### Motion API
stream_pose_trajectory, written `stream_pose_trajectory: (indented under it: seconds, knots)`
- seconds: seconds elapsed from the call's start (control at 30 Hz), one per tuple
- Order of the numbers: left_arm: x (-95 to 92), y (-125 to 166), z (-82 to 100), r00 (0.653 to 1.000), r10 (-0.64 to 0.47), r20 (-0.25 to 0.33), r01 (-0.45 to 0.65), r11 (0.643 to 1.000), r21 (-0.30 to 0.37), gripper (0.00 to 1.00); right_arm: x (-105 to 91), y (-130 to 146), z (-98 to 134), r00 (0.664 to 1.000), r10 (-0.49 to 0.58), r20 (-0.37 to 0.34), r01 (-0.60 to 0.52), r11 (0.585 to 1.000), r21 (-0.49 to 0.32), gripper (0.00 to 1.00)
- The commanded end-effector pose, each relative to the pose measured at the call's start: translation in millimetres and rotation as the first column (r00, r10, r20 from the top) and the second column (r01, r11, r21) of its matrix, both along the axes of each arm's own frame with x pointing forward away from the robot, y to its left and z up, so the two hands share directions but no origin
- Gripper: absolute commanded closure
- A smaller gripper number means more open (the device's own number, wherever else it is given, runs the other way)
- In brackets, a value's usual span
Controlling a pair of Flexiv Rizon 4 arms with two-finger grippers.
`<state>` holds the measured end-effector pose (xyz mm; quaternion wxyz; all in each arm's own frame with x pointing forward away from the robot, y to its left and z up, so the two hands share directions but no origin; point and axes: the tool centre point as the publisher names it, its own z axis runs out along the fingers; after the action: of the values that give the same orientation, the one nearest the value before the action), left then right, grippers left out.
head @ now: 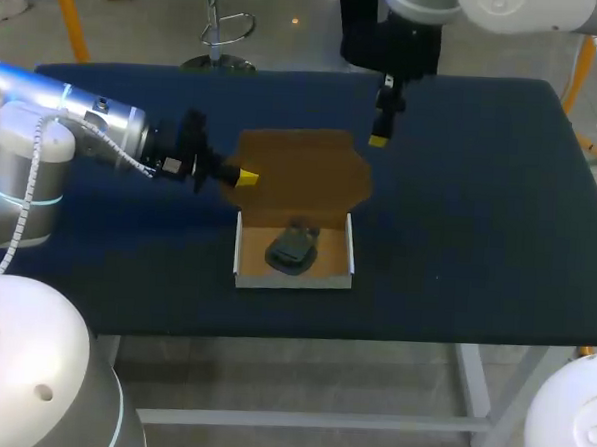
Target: Assemble the packaging by folding the flat box into shape, placing the metal phone stand inside, and closing the box properly
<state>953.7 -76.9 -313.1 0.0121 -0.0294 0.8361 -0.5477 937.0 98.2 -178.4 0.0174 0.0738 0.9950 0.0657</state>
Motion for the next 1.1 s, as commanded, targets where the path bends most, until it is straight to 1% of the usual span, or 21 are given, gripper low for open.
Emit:
stream_pose_trajectory:
  seconds: [0.03, 0.13, 0.27, 0.3, 0.6, 0.8, 1.0, 1.1]
  knots:
    - [-8.3, 0, -1.6, 0.999, 0.015, 0.032, -0.016, 1.000, 0.009, 1.00, 0.0, 1, 0, 1.000, 0.005, -0.002, -0.005, 1.000, 0.000, 0.00]
    - [-11.0, -2, -3.0, 0.997, 0.020, 0.076, -0.022, 1.000, 0.022, 1.00, 0.1, 3, 1, 1.000, 0.009, -0.001, -0.009, 1.000, 0.002, 0.00]
    - [-12.9, -2, -4.7, 0.995, 0.011, 0.097, -0.014, 1.000, 0.027, 1.00, 0.1, 4, 2, 1.000, 0.018, 0.002, -0.018, 1.000, 0.005, 0.00]
    - [-13.6, -2, -4.7, 0.994, 0.008, 0.108, -0.013, 0.999, 0.041, 1.00, 0.1, 5, 2, 1.000, 0.020, 0.004, -0.020, 1.000, 0.006, 0.00]
    - [-17.0, -5, -2.2, 0.989, -0.016, 0.149, 0.007, 0.998, 0.063, 1.00, -0.6, 8, 3, 0.999, 0.032, 0.011, -0.032, 0.999, 0.014, 0.00]
    - [-18.4, -5, -1.6, 0.987, -0.026, 0.158, 0.016, 0.998, 0.065, 1.00, -0.7, 11, 4, 0.999, 0.040, 0.020, -0.041, 0.999, 0.019, 0.00]
    - [-18.4, -5, -1.6, 0.987, -0.026, 0.158, 0.016, 0.998, 0.065, 1.00, 1.2, 21, 9, 0.992, 0.067, 0.109, -0.075, 0.995, 0.070, 0.00]
    - [-18.4, -5, -1.6, 0.987, -0.026, 0.158, 0.016, 0.998, 0.065, 1.00, 5.8, 29, 10, 0.989, 0.070, 0.133, -0.081, 0.994, 0.078, 0.00]
